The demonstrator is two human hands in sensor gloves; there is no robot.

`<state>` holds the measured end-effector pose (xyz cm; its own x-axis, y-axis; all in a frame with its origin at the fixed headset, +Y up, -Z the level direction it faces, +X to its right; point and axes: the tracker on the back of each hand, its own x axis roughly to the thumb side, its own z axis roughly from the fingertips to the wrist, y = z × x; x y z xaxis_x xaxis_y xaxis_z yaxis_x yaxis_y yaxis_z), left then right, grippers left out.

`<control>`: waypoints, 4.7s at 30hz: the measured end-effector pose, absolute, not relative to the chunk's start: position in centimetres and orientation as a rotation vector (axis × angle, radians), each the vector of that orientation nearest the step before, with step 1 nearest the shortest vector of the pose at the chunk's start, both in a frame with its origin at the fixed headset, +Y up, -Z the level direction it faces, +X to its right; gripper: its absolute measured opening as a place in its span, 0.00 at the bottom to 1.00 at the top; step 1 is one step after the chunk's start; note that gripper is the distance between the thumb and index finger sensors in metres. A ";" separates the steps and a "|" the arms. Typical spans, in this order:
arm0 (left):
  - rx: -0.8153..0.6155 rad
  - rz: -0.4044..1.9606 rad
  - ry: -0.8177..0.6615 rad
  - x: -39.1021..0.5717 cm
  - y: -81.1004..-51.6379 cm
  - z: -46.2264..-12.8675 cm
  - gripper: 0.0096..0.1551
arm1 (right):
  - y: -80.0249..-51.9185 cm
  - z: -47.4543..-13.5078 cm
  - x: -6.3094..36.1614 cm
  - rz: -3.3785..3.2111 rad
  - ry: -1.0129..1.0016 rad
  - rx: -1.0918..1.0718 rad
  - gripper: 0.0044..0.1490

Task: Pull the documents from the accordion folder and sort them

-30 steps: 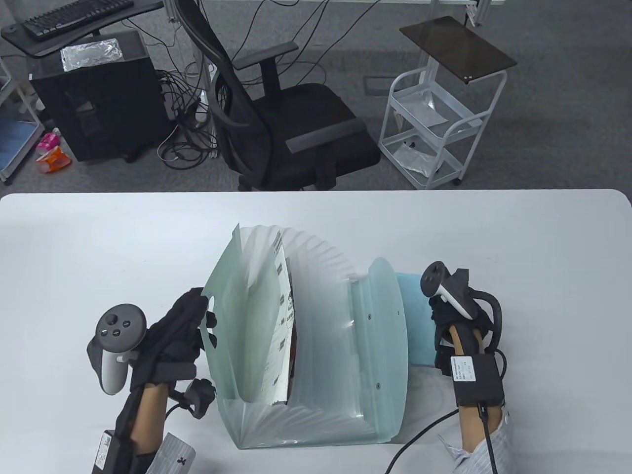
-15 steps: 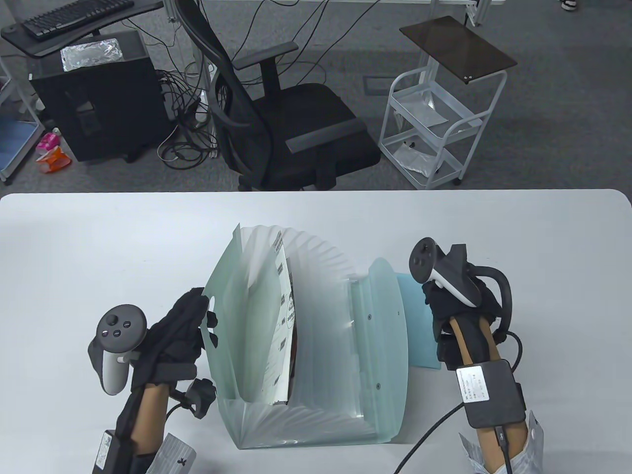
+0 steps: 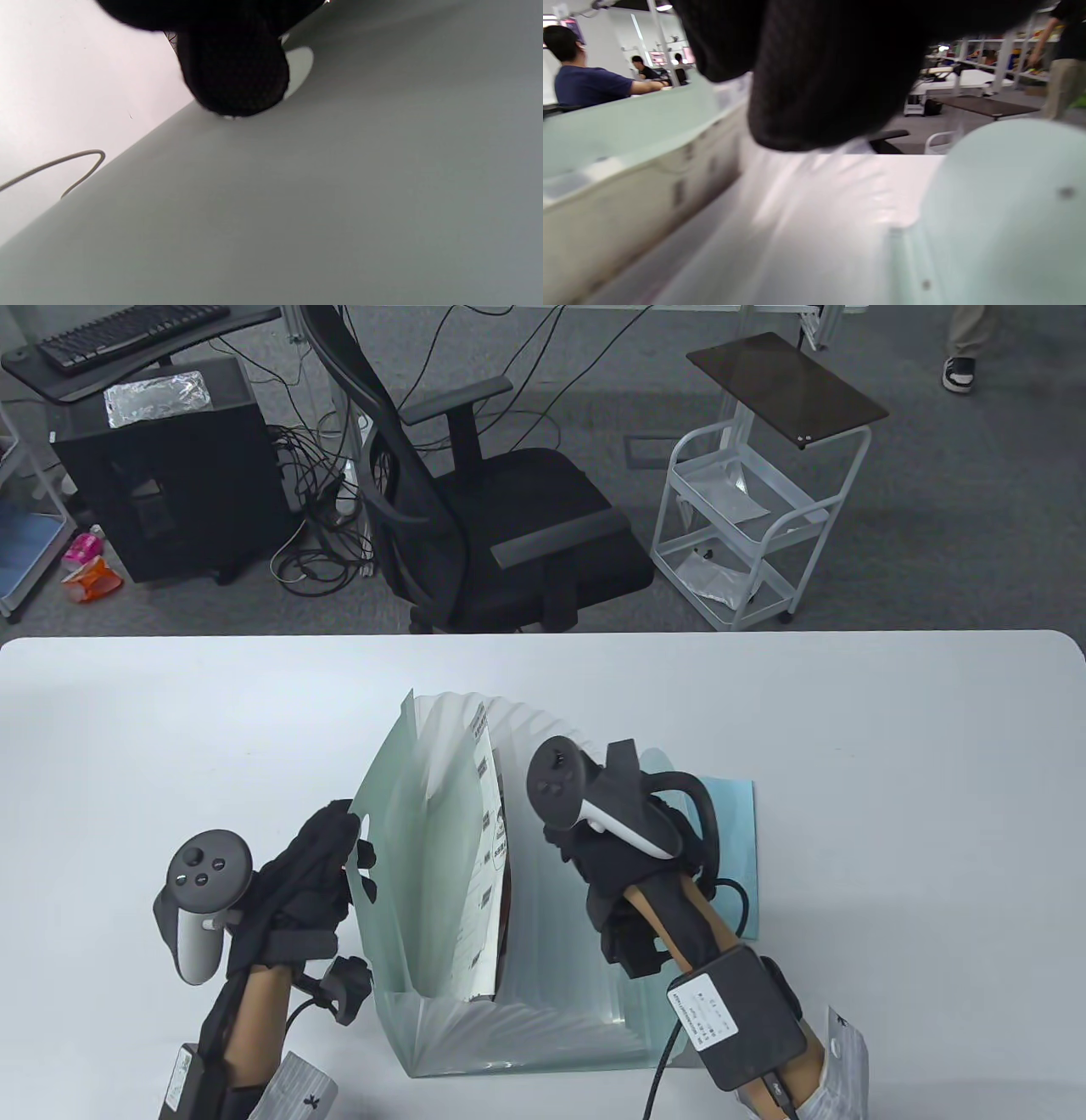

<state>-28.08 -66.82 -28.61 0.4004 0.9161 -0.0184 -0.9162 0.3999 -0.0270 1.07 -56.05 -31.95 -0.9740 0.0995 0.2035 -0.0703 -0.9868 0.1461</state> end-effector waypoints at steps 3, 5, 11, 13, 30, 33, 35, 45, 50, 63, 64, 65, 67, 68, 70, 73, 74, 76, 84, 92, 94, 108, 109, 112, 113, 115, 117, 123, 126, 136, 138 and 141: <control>-0.036 1.162 -0.001 -28.1 -66.8 -28.6 0.42 | -56.8 -32.0 -0.6 3.019 0.286 0.352 0.25; -0.036 1.165 -0.001 -28.1 -66.8 -28.6 0.42 | -57.2 -32.2 -1.3 3.031 0.346 0.345 0.26; -0.041 1.171 -0.008 -28.0 -66.9 -28.7 0.42 | -58.2 -33.1 -2.8 3.062 0.408 0.320 0.25; -0.042 1.169 -0.009 -28.0 -66.8 -28.7 0.42 | -58.7 -33.5 -3.2 3.056 0.462 0.317 0.25; -0.048 1.169 -0.019 -28.0 -66.9 -28.9 0.43 | -55.0 -32.9 4.3 2.932 0.281 0.122 0.24; -0.046 1.164 -0.020 -27.9 -66.9 -28.9 0.43 | -54.1 -32.7 7.3 2.831 0.305 0.078 0.28; -0.046 1.162 -0.020 -27.9 -66.9 -28.9 0.43 | -53.7 -32.5 9.2 2.783 0.315 0.055 0.27; -0.048 1.168 -0.019 -27.8 -67.0 -28.9 0.43 | -51.3 -31.1 17.8 2.407 0.142 -0.034 0.25; -0.047 1.169 -0.018 -27.7 -67.0 -28.9 0.43 | -50.4 -30.2 21.9 2.245 -0.175 -0.205 0.25; -0.051 1.168 -0.022 -27.7 -67.1 -29.0 0.43 | -52.4 -29.7 31.9 2.191 -0.622 -0.462 0.23; -0.052 1.168 -0.023 -27.6 -67.0 -29.0 0.43 | -52.8 -29.7 32.7 2.233 -0.638 -0.506 0.23; -0.051 1.166 -0.023 -27.6 -67.0 -29.0 0.43 | -53.3 -29.7 33.5 2.276 -0.644 -0.547 0.23; -0.048 1.163 -0.022 -27.6 -67.1 -29.0 0.43 | -54.4 -29.9 34.6 2.349 -0.623 -0.615 0.23; -0.048 1.162 -0.022 -27.6 -67.1 -29.0 0.43 | -55.0 -30.0 35.0 2.384 -0.604 -0.645 0.23; -0.047 1.164 -0.020 -27.7 -67.1 -29.0 0.43 | -56.4 -30.5 36.1 2.468 -0.527 -0.717 0.23; -0.052 1.173 -0.023 -27.7 -67.1 -29.0 0.43 | -59.4 -31.2 37.7 2.531 -0.369 -0.794 0.24; -0.052 1.173 -0.024 -27.7 -67.1 -29.0 0.43 | -60.7 -31.4 38.3 2.533 -0.317 -0.826 0.24; -0.051 1.173 -0.024 -27.7 -67.1 -29.0 0.43 | -62.6 -31.7 39.0 2.539 -0.224 -0.859 0.24; -0.045 1.179 -0.024 -27.7 -67.2 -29.0 0.43 | -69.5 -32.4 40.5 2.575 0.065 -0.976 0.24; -0.042 1.181 -0.023 -27.7 -67.2 -28.9 0.43 | -72.8 -32.6 40.8 2.567 0.200 -0.993 0.25; -0.042 1.181 -0.023 -27.7 -67.2 -28.9 0.43 | -73.2 -32.6 41.0 2.548 0.226 -0.980 0.28; -0.026 1.188 -0.021 -27.6 -67.3 -28.8 0.43 | -69.5 -33.3 37.7 2.852 0.268 -0.987 0.35; -0.025 1.191 -0.019 -27.6 -67.4 -28.8 0.43 | -68.8 -33.5 36.7 2.888 0.282 -0.953 0.36; -0.021 1.211 -0.014 -27.8 -67.6 -28.7 0.43 | -66.6 -33.9 33.6 2.987 0.283 -0.836 0.38; -0.019 1.217 -0.013 -27.8 -67.7 -28.7 0.43 | -66.1 -34.0 32.8 3.006 0.272 -0.803 0.39; -0.018 1.223 -0.013 -27.9 -67.7 -28.7 0.43 | -64.2 -34.1 30.2 3.048 0.223 -0.705 0.39; -0.018 1.226 -0.015 -27.9 -67.8 -28.7 0.43 | -62.5 -33.9 27.5 3.072 0.192 -0.594 0.39; -0.020 1.231 -0.023 -27.8 -67.8 -28.8 0.44 | -58.6 -32.6 18.9 3.123 0.165 -0.169 0.41; -0.022 1.233 -0.028 -27.8 -67.8 -28.8 0.44 | -57.3 -32.0 15.1 3.148 0.151 0.025 0.41; -0.023 1.235 -0.037 -27.7 -67.8 -28.9 0.44 | -56.3 -29.5 3.3 3.185 0.207 0.588 0.41; -0.025 1.235 -0.039 -27.7 -67.8 -28.9 0.44 | -56.7 -29.1 1.7 3.204 0.250 0.657 0.38; -0.026 1.237 -0.041 -27.6 -67.8 -29.0 0.44 | -57.5 -28.7 -0.4 3.226 0.424 0.777 0.33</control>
<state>-27.64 -67.81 -28.96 0.3269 0.9449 0.0169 -0.9440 0.3273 -0.0424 -0.38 -57.47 -28.67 -0.8725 -0.1368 0.4691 0.2534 -0.9475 0.1952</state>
